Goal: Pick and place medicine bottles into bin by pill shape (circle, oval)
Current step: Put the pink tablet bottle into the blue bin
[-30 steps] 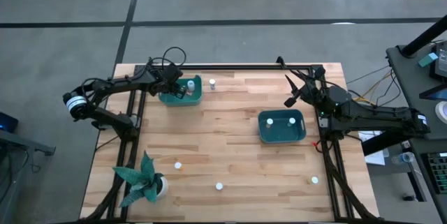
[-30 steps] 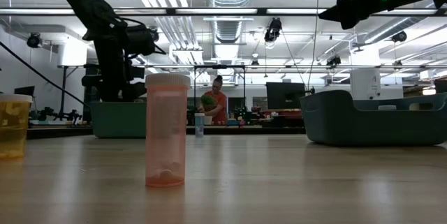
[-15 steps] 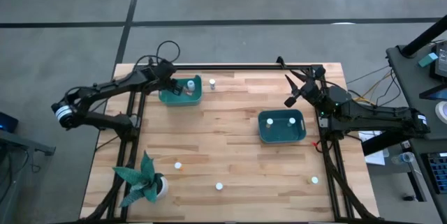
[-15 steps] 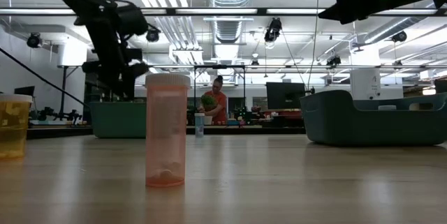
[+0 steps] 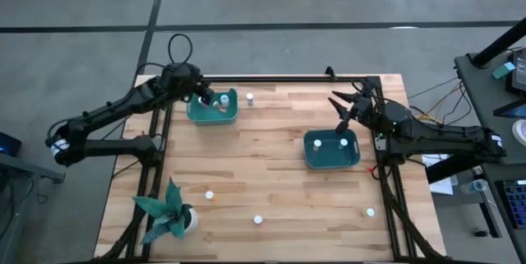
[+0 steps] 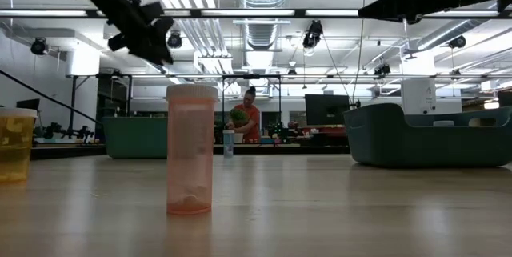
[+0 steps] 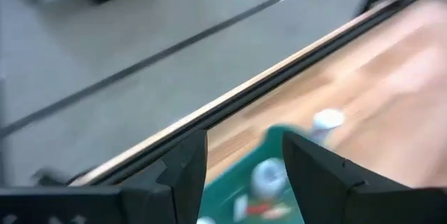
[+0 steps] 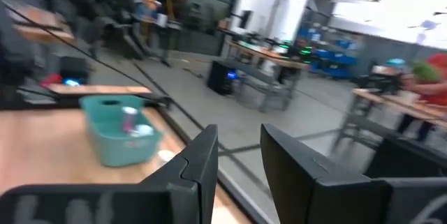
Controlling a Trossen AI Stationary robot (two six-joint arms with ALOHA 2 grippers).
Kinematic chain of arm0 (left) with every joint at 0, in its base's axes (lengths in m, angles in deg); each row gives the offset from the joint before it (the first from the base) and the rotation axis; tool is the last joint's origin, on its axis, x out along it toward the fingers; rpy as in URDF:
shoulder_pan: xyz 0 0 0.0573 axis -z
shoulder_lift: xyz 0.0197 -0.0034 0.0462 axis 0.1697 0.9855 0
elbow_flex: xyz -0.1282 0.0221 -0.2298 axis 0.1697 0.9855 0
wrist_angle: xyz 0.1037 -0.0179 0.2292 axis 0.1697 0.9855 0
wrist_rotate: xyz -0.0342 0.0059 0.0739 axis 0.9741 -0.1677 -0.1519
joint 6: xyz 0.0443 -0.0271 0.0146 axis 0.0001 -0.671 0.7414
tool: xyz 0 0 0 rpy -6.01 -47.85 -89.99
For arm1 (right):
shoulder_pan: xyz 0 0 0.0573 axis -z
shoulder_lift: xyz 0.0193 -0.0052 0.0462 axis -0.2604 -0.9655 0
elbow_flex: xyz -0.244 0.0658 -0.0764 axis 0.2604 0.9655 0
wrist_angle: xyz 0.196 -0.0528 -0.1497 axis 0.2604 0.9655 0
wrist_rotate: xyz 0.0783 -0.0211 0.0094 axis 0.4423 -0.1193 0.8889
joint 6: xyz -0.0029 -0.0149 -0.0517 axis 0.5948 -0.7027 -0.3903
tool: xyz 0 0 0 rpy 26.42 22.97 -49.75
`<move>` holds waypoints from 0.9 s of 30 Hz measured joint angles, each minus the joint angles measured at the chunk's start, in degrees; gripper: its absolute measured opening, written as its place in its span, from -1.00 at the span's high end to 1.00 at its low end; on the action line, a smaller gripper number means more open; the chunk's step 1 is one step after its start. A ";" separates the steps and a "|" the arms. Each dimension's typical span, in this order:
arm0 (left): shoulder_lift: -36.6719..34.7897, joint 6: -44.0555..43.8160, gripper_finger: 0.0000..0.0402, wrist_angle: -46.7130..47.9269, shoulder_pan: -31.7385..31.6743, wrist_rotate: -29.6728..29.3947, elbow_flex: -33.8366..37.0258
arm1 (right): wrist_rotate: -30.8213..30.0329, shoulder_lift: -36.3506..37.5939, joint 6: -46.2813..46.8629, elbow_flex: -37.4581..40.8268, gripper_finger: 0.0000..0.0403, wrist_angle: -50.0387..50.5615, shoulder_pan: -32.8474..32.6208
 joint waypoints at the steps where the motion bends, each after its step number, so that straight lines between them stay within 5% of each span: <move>1: -0.60 0.17 0.16 -1.26 0.76 1.42 0.00 | 1.43 0.00 0.76 0.00 0.50 -0.06 -0.01; 11: -3.97 1.12 0.16 -8.37 8.87 13.21 0.02 | 10.88 0.00 8.32 0.00 0.50 -1.55 -2.64; 27: -3.96 13.50 0.16 -16.02 20.36 13.69 2.86 | 13.36 -9.79 11.98 -0.63 0.50 -16.06 -13.72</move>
